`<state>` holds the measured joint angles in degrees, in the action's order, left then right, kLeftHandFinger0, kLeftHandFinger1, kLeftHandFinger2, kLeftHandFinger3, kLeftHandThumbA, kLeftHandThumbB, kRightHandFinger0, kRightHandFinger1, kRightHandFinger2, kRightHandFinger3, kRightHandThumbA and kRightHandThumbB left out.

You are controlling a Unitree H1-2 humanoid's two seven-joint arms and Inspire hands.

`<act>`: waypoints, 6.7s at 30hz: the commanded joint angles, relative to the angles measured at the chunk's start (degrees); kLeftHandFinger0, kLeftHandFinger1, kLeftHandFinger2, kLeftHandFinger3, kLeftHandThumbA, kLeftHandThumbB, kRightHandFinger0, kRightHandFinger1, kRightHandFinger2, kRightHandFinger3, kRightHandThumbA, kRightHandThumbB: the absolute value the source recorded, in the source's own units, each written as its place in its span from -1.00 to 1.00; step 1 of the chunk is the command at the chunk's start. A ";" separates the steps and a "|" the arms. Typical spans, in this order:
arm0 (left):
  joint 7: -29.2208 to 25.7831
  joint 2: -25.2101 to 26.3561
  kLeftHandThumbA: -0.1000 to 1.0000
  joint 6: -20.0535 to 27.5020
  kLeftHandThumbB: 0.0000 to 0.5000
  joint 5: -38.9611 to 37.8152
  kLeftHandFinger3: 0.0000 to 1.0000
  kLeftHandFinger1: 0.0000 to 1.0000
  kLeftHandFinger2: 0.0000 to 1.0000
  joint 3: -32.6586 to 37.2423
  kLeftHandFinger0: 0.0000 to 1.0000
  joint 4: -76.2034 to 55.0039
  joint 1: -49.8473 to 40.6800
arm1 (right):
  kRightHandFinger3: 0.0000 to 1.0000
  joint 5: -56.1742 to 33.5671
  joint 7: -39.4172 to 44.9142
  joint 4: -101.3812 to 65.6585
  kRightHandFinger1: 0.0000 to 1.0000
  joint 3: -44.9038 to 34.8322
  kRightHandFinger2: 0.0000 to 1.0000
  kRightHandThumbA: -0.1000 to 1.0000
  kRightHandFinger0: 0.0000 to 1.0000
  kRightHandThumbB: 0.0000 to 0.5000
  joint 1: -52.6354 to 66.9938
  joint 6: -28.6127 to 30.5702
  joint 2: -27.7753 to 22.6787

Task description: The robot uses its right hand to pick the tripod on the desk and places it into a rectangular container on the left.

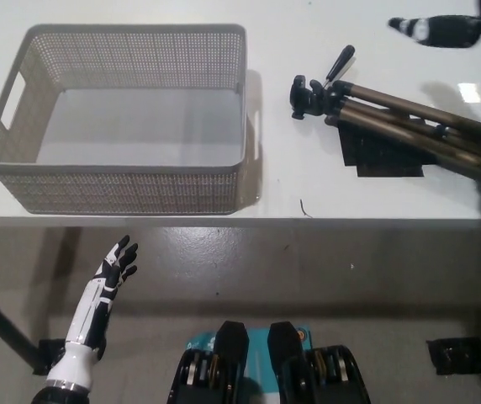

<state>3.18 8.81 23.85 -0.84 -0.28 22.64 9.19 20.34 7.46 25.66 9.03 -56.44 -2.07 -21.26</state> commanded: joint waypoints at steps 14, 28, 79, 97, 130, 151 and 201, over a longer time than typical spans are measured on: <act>0.94 1.64 1.00 1.22 1.00 0.50 1.00 1.00 1.00 -0.21 1.00 -2.60 -1.15 | 1.00 6.02 9.65 52.68 1.00 16.30 1.00 0.96 1.00 1.00 -25.79 -5.04 8.48; 1.49 1.64 1.00 2.16 1.00 -0.05 1.00 1.00 1.00 -0.27 1.00 -2.47 -1.99 | 1.00 12.37 9.96 57.69 1.00 26.89 1.00 1.00 1.00 1.00 -20.48 -9.49 8.26; 2.82 1.48 1.00 3.08 1.00 0.30 1.00 1.00 1.00 0.21 0.95 -0.81 -2.80 | 0.93 4.10 -15.56 53.17 0.16 8.45 0.87 -1.00 -1.00 -0.59 -18.94 14.77 3.71; 2.30 1.00 1.00 3.08 1.00 0.39 1.00 1.00 1.00 0.11 0.94 -1.00 -3.85 | 1.00 5.15 -14.65 45.28 0.24 8.66 0.91 -1.00 -0.90 -0.42 -29.11 12.97 3.64; 3.52 1.46 1.00 3.08 1.00 1.68 1.00 1.00 1.00 2.71 0.84 0.16 -2.78 | 0.37 11.80 -16.29 44.26 -0.48 17.57 0.47 -1.00 -1.00 -0.07 -35.42 11.30 26.43; 3.88 1.93 1.00 3.08 1.00 4.06 1.00 1.00 1.00 5.89 0.72 1.24 -0.01 | 1.00 12.84 -4.79 52.70 1.00 21.90 1.00 0.77 1.00 1.00 -30.39 9.35 25.86; 2.17 0.66 1.00 3.08 1.00 2.80 1.00 1.00 1.00 4.52 0.78 3.29 2.82 | 1.00 -37.43 -1.63 -58.57 1.00 -31.85 1.00 1.00 0.96 0.13 22.57 2.62 9.71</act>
<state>7.30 9.77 24.57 3.04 6.40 26.74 8.64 11.81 10.54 18.12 -9.37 -57.07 1.96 -9.79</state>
